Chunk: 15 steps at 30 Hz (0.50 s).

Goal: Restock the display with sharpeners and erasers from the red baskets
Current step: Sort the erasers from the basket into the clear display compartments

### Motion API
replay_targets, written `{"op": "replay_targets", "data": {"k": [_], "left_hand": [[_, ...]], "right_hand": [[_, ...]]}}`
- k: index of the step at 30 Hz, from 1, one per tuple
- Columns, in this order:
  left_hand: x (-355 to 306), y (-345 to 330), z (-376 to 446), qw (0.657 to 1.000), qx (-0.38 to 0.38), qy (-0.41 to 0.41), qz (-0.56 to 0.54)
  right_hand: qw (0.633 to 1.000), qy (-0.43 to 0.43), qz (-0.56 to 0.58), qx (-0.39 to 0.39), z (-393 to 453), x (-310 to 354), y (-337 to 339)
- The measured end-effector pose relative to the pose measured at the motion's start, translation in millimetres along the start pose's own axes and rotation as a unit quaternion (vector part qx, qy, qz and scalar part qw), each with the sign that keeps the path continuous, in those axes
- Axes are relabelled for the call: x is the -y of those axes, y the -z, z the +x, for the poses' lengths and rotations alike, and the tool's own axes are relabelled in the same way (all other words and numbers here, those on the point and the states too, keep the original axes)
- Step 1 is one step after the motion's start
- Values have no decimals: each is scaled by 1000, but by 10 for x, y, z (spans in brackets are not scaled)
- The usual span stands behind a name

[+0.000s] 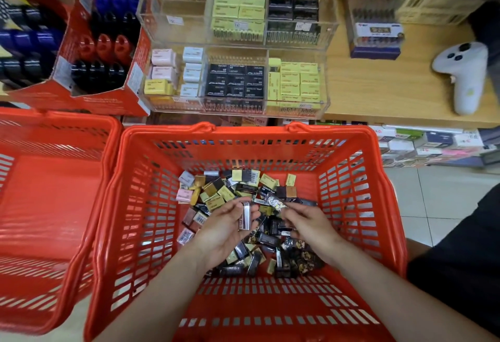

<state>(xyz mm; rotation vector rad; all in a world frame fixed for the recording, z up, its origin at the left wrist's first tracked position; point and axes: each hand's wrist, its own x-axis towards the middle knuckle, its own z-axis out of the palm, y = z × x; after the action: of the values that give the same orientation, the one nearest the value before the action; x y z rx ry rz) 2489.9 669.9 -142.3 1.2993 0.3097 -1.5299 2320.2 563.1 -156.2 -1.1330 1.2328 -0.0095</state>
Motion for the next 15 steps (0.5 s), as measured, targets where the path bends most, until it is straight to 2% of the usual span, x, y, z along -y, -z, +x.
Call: {"op": "replay_targets", "data": {"k": [4,8,12,13,15], "left_hand": [[-16,-43,-1,1000,8,-11,-19],[49,-66,-3,998,12,-48,29],[127,-28,55,996,-58,-61,27],[126,-7,67,996,-70,-58,24],[99,33,79,996,-75,-49,22]], "right_hand": [[1000,22,-14,15,-72,125,-36],[995,49,-72,57,-149,166,-216],[992,34,-60,107,-125,91,-297],[991,32,-92,91,-76,35,-261],[982,25,-184,-32,44,-82,-137]]}}
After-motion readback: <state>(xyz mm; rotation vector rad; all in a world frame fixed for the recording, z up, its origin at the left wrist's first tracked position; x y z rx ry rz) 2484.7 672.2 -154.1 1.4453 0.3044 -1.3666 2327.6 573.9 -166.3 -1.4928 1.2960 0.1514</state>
